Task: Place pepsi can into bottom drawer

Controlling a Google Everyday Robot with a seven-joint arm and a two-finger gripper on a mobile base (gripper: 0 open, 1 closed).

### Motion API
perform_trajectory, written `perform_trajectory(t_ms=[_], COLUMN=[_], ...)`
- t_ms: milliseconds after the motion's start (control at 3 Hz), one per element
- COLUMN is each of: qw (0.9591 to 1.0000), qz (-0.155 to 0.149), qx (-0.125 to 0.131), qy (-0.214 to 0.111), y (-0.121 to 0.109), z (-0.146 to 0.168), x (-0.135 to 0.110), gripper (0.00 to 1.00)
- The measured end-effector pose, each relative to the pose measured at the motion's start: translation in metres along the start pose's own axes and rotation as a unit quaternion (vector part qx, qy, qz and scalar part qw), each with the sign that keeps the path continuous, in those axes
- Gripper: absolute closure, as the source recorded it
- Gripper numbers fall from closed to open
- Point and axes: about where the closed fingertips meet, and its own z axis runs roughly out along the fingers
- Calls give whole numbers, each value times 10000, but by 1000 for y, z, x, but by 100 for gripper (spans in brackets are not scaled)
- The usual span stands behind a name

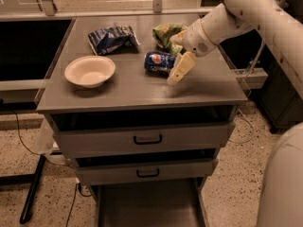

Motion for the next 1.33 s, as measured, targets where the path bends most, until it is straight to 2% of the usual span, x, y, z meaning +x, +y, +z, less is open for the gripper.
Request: perform_trajectory(t_ms=[333,1333], qw=[10000,10000], qz=[10,10], qx=[-2,-3], qy=[-2,-2], y=[-1,-1], z=[1,2], x=[1,1], gripper=[17,89])
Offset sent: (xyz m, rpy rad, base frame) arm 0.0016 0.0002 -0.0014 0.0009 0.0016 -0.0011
